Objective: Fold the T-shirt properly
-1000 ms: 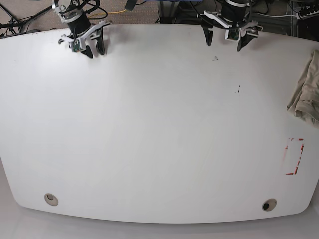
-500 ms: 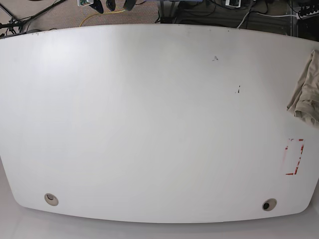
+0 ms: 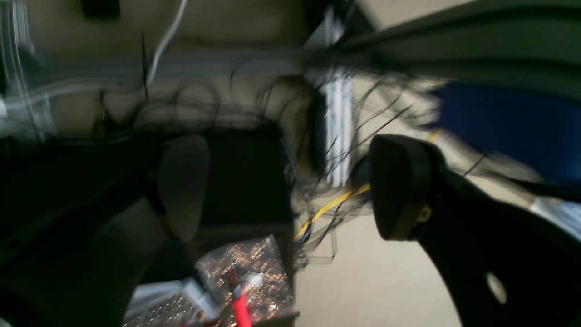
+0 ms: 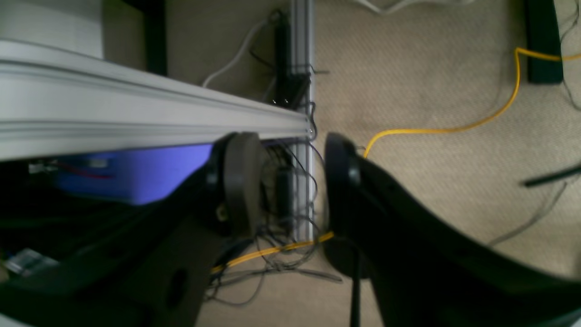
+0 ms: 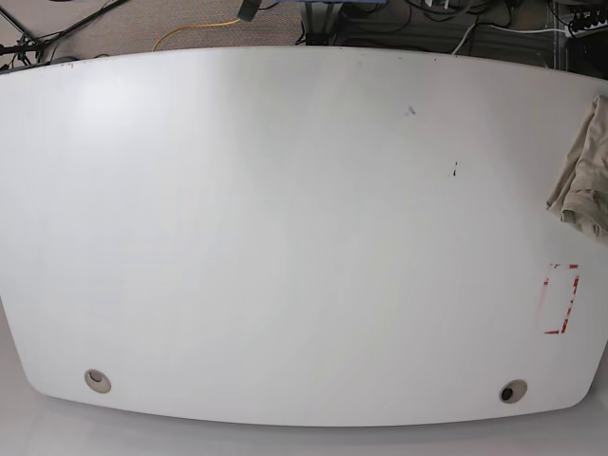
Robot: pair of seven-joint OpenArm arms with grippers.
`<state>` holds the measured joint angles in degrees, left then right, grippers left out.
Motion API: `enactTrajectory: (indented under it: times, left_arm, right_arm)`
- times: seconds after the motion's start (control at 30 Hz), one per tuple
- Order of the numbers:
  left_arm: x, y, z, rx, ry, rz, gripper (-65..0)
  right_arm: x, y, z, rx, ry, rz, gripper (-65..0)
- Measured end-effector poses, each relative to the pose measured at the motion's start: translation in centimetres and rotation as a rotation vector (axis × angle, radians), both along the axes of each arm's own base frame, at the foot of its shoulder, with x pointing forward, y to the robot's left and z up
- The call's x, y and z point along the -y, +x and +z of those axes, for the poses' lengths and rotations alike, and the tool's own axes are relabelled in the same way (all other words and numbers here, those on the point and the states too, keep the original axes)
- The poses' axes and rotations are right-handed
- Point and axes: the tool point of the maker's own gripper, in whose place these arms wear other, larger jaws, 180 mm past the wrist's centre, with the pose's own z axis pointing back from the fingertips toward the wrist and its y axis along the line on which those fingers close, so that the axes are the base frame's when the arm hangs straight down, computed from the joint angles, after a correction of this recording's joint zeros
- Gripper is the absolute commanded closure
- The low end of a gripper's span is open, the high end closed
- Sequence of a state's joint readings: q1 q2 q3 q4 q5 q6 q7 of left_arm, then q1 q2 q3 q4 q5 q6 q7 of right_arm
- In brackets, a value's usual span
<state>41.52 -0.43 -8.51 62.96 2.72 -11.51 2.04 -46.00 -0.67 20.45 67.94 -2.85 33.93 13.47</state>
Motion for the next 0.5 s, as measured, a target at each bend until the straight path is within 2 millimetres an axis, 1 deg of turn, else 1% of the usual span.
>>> enactTrajectory:
  times: [0.03, 0.07, 0.1, 0.13, 0.17, 0.23, 0.27, 0.33, 0.37, 0.43, 0.5]
  left_arm:
    - [-0.3, 0.1, -0.6, 0.001, -0.003, 0.01, -51.1]
    - [-0.5, -0.4, -1.7, -0.034, -0.004, 0.02, -51.1]
    - [-0.5, -1.4, -2.7, -0.092, -0.006, 0.021, -51.1]
    - [-0.4, -1.8, -3.4, -0.118, -0.012, 0.031, -51.1]
    - [-0.4, -1.7, -4.1, -0.128, -0.017, 0.045, -51.1]
    - [-0.6, -2.5, -5.3, -0.192, -0.02, 0.049, -51.1]
    - [-0.5, -1.9, -5.8, -0.196, -0.031, 0.058, -51.1]
    - [-0.6, -1.9, -6.6, -0.232, -0.032, 0.073, -51.1]
    - [-0.8, -1.0, -7.0, -0.231, -0.031, 0.08, -51.1]
    - [-0.8, -0.1, -7.5, -0.232, -0.036, 0.088, -51.1]
    - [-0.6, 0.8, -7.9, -0.237, -0.041, 0.095, -51.1]
  right_arm:
    - [0.0, 0.1, -0.5, -0.004, 0.007, -0.003, -22.4]
    - [-0.1, 0.1, -1.3, -0.017, 0.019, -0.002, -22.4]
    - [-0.3, -0.2, -2.1, -0.046, 0.025, 0.007, -22.4]
    - [-0.1, -0.2, -2.7, -0.061, 0.019, 0.001, -22.4]
    - [0.2, 0.0, -3.4, -0.069, 0.009, -0.012, -22.4]
    - [1.1, -0.1, -4.7, -0.102, -0.03, -0.037, -22.4]
    - [1.6, 0.2, -5.3, -0.11, -0.044, -0.041, -22.4]
    - [1.9, -0.1, -6.2, -0.143, -0.053, -0.021, -22.4]
    - [2.1, 0.0, -6.8, -0.157, -0.056, -0.008, -22.4]
    - [2.3, 0.1, -7.7, -0.181, -0.074, 0.018, -22.4]
    - [2.5, -0.3, -8.8, -0.225, -0.092, 0.05, -22.4]
